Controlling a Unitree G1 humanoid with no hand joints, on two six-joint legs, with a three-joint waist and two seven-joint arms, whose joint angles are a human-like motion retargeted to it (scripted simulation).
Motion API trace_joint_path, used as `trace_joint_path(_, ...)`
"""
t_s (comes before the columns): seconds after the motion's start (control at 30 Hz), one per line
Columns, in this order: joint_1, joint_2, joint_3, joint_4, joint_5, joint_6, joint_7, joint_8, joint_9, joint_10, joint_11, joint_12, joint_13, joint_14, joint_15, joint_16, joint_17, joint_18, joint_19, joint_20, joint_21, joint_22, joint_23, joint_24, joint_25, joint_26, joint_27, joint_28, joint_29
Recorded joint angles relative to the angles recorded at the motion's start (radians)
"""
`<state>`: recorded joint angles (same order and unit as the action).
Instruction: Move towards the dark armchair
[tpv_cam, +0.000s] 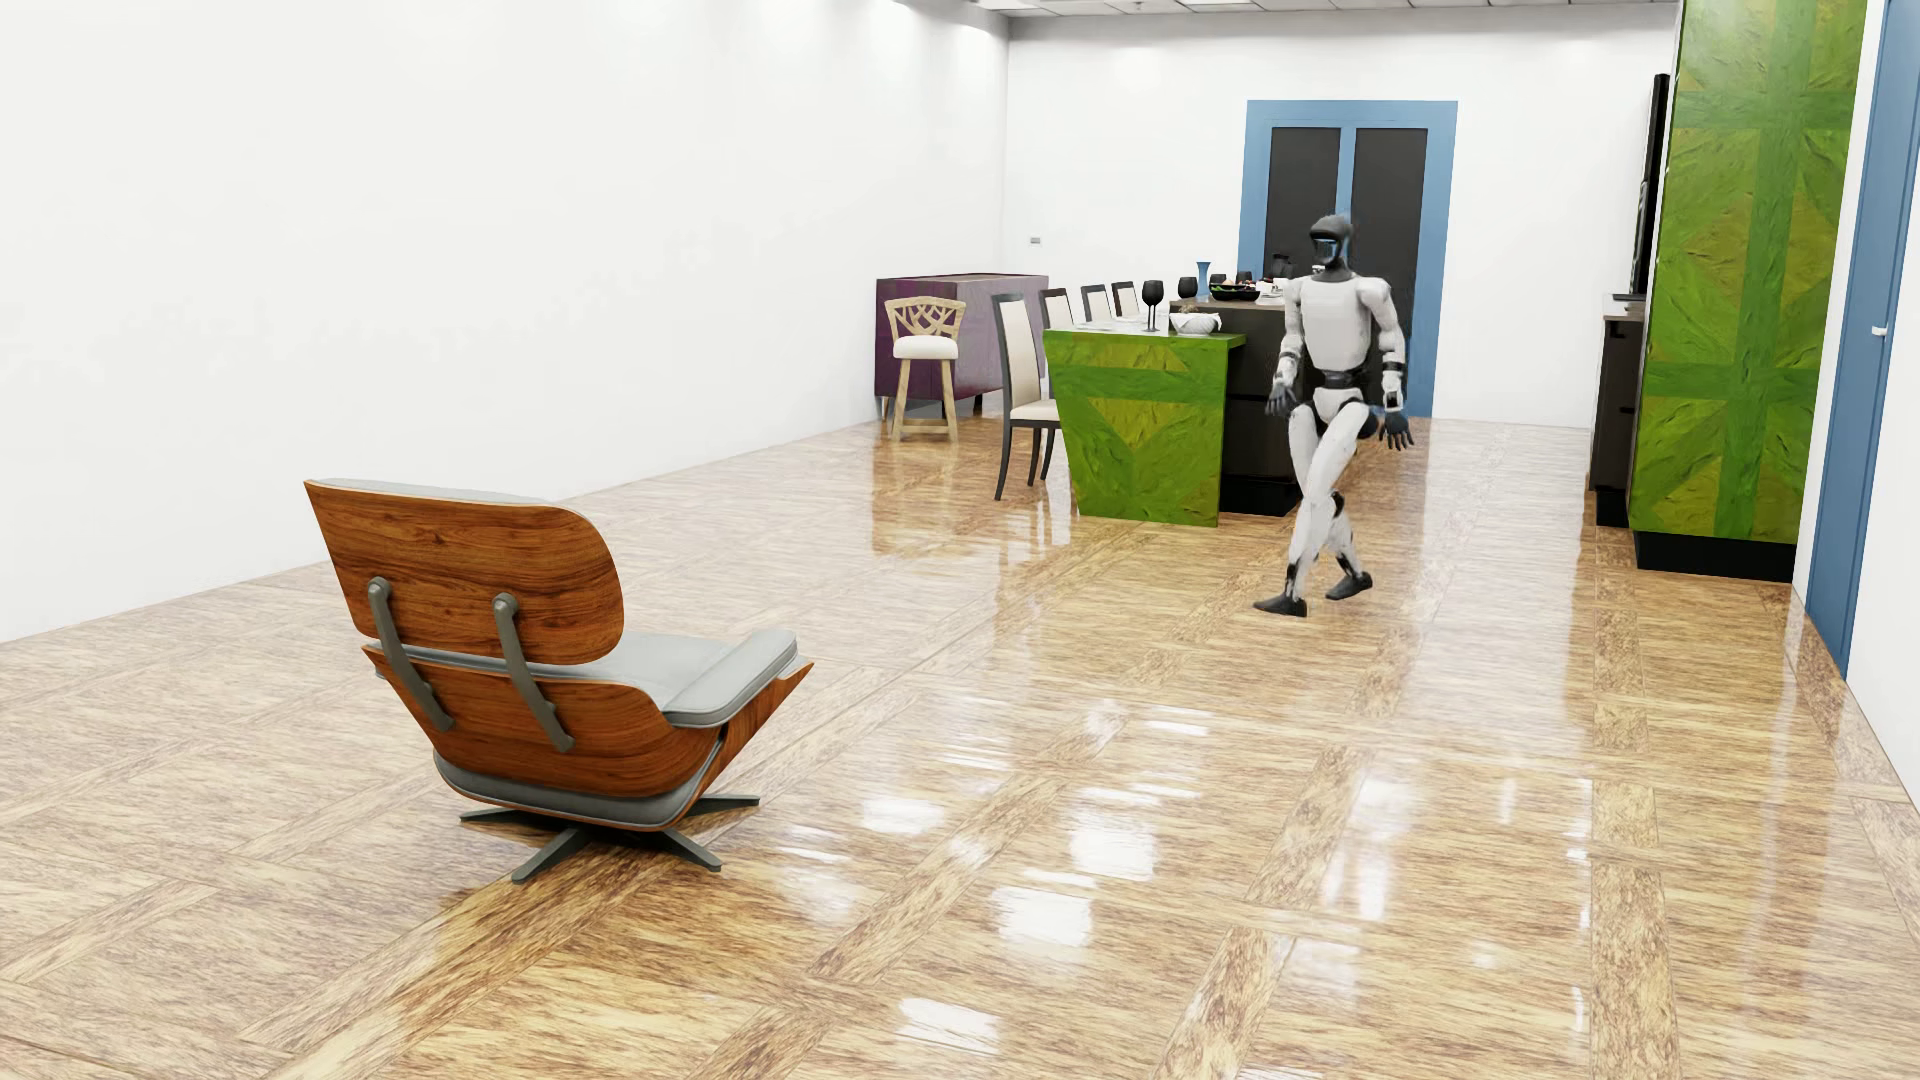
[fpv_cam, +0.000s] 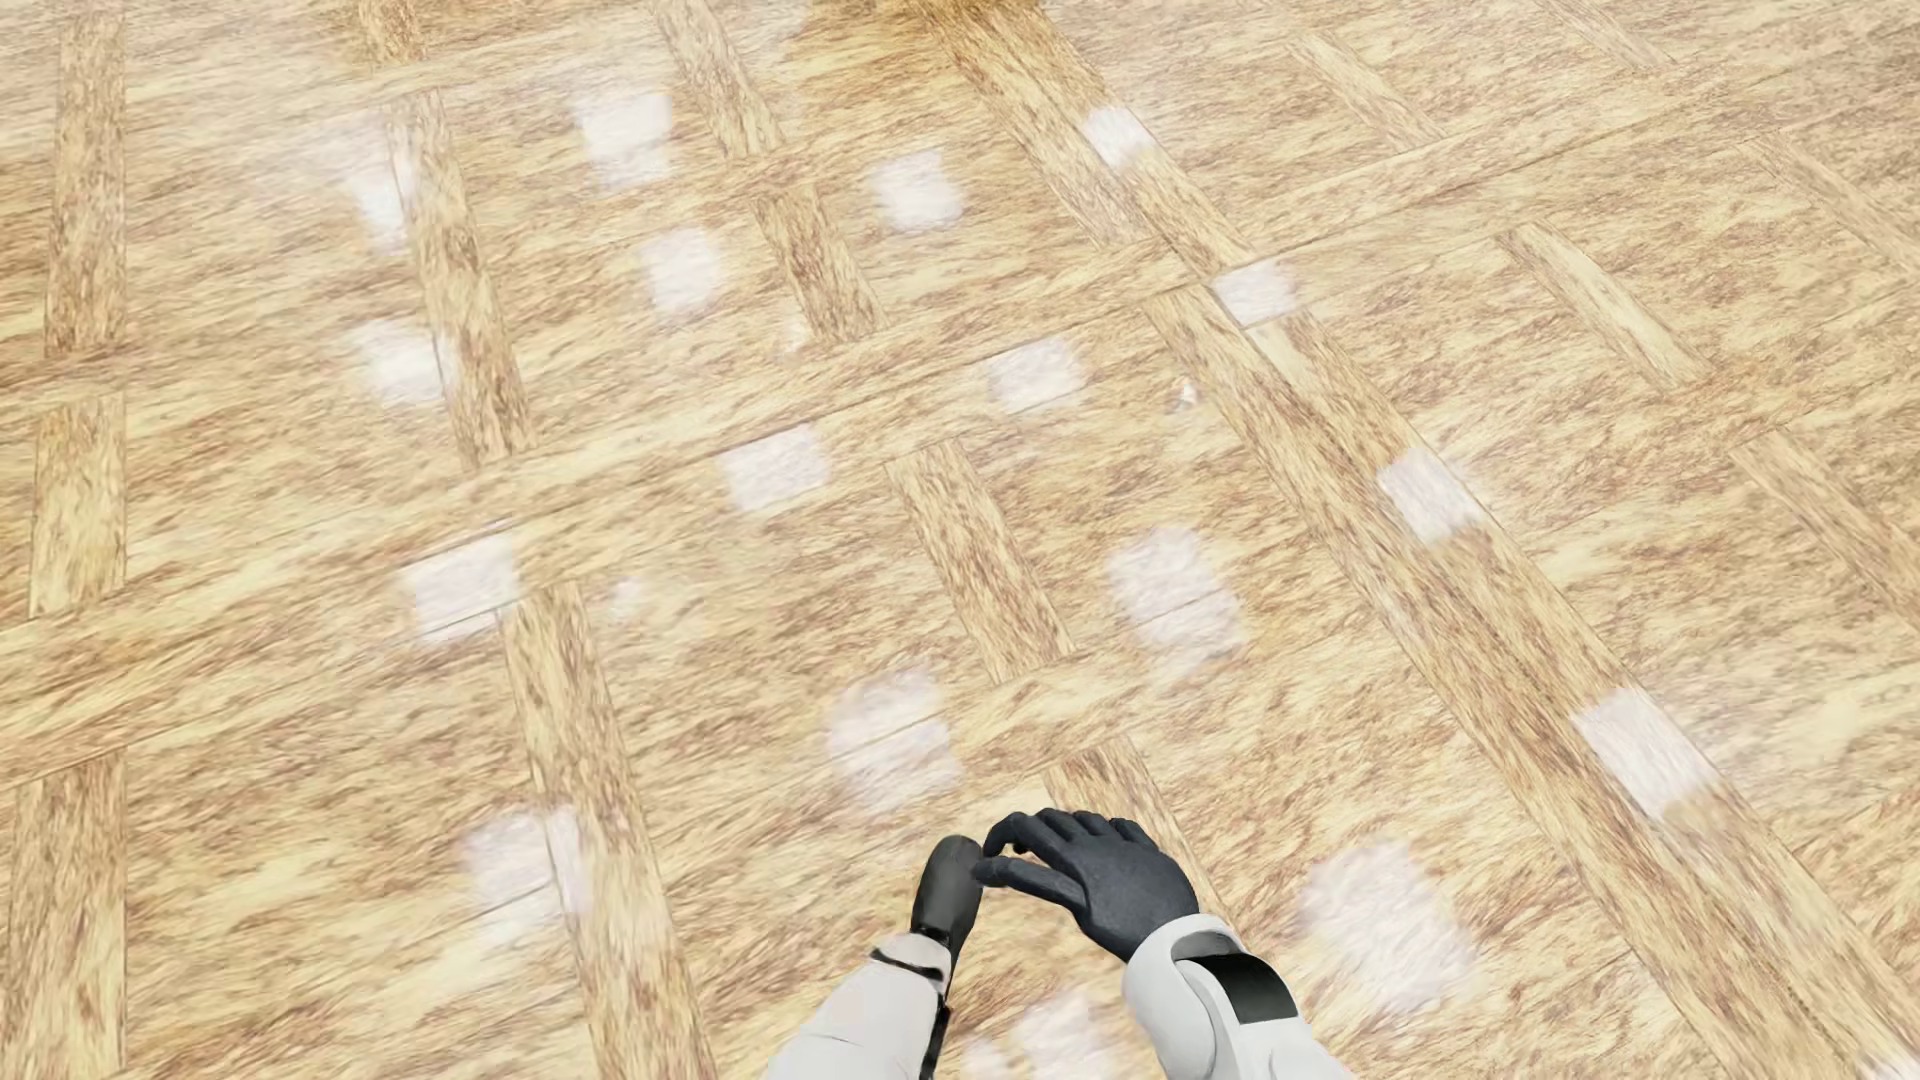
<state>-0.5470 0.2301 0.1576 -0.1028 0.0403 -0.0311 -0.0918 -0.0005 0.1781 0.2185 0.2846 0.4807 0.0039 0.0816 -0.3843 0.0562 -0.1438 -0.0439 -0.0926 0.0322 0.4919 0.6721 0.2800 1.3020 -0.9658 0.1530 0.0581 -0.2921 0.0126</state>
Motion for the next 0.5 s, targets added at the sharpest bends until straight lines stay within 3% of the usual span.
trace_joint_path(0.07,0.006,0.048,-0.015,0.04,-0.01,-0.009,0.073,0.049,0.006,0.152,0.098,-0.04,0.063,0.066,0.055,0.044,-0.004,0.043,-0.011,0.062,-0.04,0.063,0.021,0.014,-0.035,0.059,0.023,0.01,0.02)
trace_joint_path(0.13,0.029,0.011,-0.025,0.062,-0.035,-0.029,0.126,0.052,0.013,0.321,0.337,-0.106,0.131,-0.028,0.209,0.09,-0.001,0.067,-0.012,0.099,-0.111,0.129,0.096,0.05,-0.051,0.088,0.078,0.005,0.041)
trace_joint_path(0.2,0.115,-0.164,-0.035,0.079,-0.099,-0.051,0.187,0.015,0.018,0.354,0.716,-0.18,0.157,-0.137,0.408,0.121,0.022,0.075,0.065,0.097,-0.218,0.126,0.242,0.111,-0.02,0.064,0.167,0.034,0.043)
trace_joint_path(0.23,0.174,-0.267,-0.044,0.078,-0.143,-0.061,0.216,-0.008,0.019,0.331,0.865,-0.228,0.161,-0.17,0.421,0.126,0.025,0.079,0.058,0.109,-0.267,0.119,0.312,0.109,-0.005,0.044,0.208,0.07,0.038)
trace_joint_path(0.27,0.236,-0.364,-0.055,0.072,-0.172,-0.067,0.237,-0.028,0.018,0.297,0.967,-0.279,0.171,-0.194,0.353,0.125,0.019,0.082,0.035,0.128,-0.298,0.111,0.364,0.082,0.003,0.021,0.23,0.108,0.04)
trace_joint_path(0.37,0.417,-0.591,-0.102,0.031,-0.244,-0.071,0.259,-0.122,0.007,0.178,1.006,-0.452,0.241,-0.241,0.341,0.138,-0.023,0.092,0.016,0.071,-0.348,0.047,0.406,0.036,0.009,-0.05,0.194,0.149,0.065)
trace_joint_path(0.43,0.511,-0.69,-0.138,0.0,-0.24,-0.067,0.249,-0.183,-0.005,0.127,0.825,-0.554,0.293,-0.278,0.341,0.154,-0.04,0.103,0.018,-0.021,-0.403,-0.043,0.384,0.031,0.042,-0.088,0.157,0.184,0.07)
trace_joint_path(0.5,0.59,-0.735,-0.165,-0.027,-0.186,-0.061,0.234,-0.21,-0.014,0.08,0.477,-0.642,0.345,-0.317,0.36,0.156,-0.028,0.108,0.039,-0.103,-0.467,-0.15,0.345,-0.004,0.066,-0.083,0.142,0.216,0.044)
